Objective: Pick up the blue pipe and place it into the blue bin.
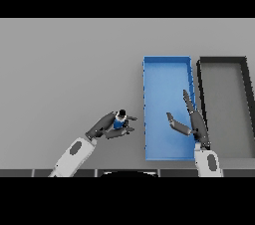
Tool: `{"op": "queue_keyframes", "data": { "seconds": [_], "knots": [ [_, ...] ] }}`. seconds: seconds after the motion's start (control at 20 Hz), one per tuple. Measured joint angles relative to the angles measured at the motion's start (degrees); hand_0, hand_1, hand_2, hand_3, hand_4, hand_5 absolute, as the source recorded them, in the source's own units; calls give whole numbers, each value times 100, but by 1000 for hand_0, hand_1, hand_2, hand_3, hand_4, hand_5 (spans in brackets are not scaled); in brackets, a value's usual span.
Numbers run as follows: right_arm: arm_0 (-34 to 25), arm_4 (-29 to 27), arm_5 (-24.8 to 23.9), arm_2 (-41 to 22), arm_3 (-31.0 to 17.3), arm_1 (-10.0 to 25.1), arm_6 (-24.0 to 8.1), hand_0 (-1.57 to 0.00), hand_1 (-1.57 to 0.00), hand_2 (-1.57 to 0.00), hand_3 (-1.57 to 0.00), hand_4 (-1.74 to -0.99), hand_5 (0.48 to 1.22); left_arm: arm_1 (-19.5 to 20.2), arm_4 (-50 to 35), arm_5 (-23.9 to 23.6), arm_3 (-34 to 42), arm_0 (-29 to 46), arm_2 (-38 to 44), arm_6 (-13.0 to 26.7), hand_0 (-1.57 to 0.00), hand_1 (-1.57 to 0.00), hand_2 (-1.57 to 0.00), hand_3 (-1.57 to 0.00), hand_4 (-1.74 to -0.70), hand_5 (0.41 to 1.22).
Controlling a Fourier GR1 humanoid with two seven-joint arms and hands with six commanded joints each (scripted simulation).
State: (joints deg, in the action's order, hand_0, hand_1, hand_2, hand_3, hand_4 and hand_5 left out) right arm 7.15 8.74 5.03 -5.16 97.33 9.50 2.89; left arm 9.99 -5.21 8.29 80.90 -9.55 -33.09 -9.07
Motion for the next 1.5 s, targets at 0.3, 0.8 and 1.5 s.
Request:
{"op": "queue_keyframes", "data": {
  "seconds": [0.3,0.8,1.5],
  "knots": [
    [-99,19,24,51,-160,63,21,1,1,1,1,-1278,678,-211,-127,25,579,-323,-64,4,-1543,-1547,-1550,-1450,-1720,1212],
    [-188,-35,117,59,-279,82,110,1,1,1,1,-1269,688,-268,-227,45,1114,-595,-123,970,-1568,-1568,-1569,-1441,-1729,1219],
    [-656,-2805,2038,210,616,789,-509,1,1,1,1,-1313,517,-238,-152,114,1158,-509,-89,933,-1571,-1571,-1571,-1444,-1731,1221]
  ]
}}
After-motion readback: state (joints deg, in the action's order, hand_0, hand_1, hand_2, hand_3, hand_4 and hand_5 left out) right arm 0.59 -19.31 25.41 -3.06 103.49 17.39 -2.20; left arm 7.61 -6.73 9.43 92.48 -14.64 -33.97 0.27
